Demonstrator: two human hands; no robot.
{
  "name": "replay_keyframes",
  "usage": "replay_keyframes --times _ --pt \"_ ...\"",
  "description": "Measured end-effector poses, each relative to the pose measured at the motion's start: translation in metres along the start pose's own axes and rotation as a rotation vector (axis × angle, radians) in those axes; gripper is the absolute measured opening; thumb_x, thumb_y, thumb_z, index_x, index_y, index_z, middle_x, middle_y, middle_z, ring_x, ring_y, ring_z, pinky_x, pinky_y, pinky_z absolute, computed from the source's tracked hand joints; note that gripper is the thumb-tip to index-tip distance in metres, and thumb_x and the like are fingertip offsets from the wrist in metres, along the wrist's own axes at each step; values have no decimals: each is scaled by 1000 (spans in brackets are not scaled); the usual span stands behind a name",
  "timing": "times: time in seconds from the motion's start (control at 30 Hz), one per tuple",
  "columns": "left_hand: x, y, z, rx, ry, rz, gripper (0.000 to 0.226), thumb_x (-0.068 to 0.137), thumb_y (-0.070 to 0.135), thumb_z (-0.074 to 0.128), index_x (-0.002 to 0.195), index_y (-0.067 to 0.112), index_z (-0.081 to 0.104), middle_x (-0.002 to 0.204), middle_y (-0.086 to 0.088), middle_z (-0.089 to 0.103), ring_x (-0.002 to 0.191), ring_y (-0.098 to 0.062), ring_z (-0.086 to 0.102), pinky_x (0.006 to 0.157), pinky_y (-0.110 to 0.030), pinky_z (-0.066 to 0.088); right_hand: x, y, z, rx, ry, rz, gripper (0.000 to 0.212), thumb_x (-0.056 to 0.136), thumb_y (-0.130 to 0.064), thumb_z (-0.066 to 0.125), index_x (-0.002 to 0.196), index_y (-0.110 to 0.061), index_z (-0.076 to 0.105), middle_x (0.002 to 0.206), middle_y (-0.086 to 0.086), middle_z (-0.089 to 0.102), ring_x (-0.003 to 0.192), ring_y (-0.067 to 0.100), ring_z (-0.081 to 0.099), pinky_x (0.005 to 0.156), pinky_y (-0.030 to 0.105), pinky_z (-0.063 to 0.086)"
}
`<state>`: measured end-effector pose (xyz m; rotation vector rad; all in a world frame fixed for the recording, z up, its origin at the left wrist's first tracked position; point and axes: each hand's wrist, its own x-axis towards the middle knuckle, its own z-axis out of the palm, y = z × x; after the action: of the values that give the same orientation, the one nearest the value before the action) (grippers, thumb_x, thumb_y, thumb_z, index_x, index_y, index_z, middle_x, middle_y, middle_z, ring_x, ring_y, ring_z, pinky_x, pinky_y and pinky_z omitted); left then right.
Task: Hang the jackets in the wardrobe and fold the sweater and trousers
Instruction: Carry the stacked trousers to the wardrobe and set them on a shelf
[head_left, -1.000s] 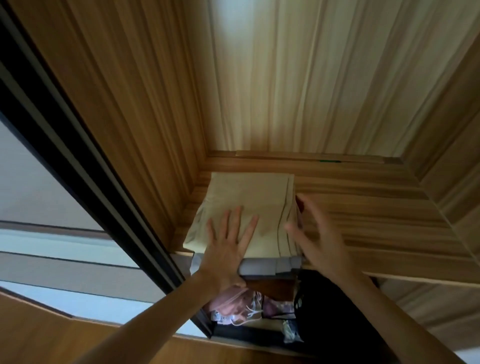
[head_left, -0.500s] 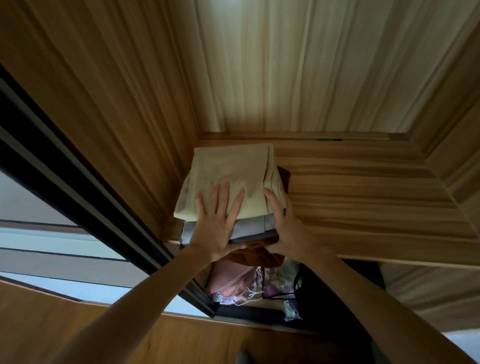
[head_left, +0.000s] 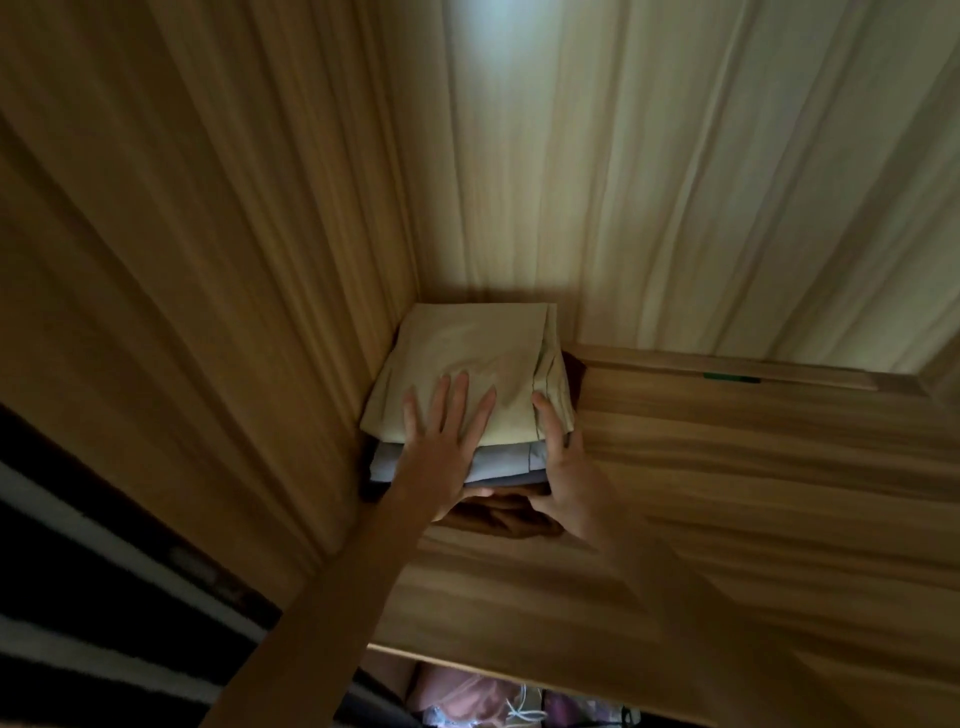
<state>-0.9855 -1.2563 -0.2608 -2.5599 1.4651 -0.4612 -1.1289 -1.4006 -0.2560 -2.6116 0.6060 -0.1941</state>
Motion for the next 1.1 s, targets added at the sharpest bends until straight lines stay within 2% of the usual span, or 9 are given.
replay_keyframes --times 0.23,0.4,0.47,0.53,0.67,0.77,0.87,0.93,1.1 --pt "52 -8 20 -27 1 -30 136 64 79 65 158 17 -11 164 -24 -1 150 -43 8 111 -72 12 50 13 -2 -96 54 29 136 73 -29 87 147 -46 -26 162 20 9 99 22 68 81 27 56" --pt "43 1 2 5 -69 -81 126 76 71 62 154 18 -22 164 -22 -10 151 -40 0 113 -68 8 35 3 -5 -209 46 72 135 76 -38 83 145 -44 -32 154 24 24 99 24 66 82 30 56" --pt "34 1 -14 -21 -96 -78 123 71 64 71 159 15 1 161 -25 17 146 -40 24 111 -65 24 23 -4 -16 -183 23 53 129 81 -34 80 147 -43 -31 148 21 38 106 25 65 89 33 55" --pt "26 -1 -21 -54 -82 -37 102 60 46 87 147 10 45 133 -23 58 119 -38 58 95 -56 50 9 -9 -30 -94 -46 66 118 89 -27 73 148 -42 -27 149 16 45 112 24 63 94 35 52" --pt "16 -1 -34 -15 38 -11 60 55 11 89 112 7 70 93 -15 70 80 -33 67 60 -38 57 -1 -17 -41 357 -2 143 105 90 -11 69 158 -29 -9 162 3 25 131 22 50 100 29 45" --pt "11 4 -32 -71 36 -61 63 63 21 86 121 7 66 112 -18 67 101 -34 65 80 -44 56 14 -18 -36 746 95 353 88 87 -28 76 154 -15 20 151 3 41 129 21 49 101 26 42" --pt "4 8 -19 -101 -24 -76 99 81 50 68 156 8 20 156 -20 27 144 -36 29 114 -56 28 30 -26 -29 1090 28 572 103 75 -58 78 154 -20 25 151 2 37 125 22 53 88 31 56" --pt "3 7 -11 -76 -5 -69 110 81 56 65 158 12 0 160 -18 17 148 -35 18 117 -58 18 40 -31 -28 1179 39 649 100 75 -57 79 152 -18 28 153 4 35 128 23 50 82 28 57" --pt "13 4 -12 -160 97 -131 127 70 59 76 158 15 -3 159 -22 23 145 -39 25 116 -58 21 46 -31 -29 1229 276 625 14 87 -15 72 93 -4 67 82 10 64 63 14 57 59 26 51"
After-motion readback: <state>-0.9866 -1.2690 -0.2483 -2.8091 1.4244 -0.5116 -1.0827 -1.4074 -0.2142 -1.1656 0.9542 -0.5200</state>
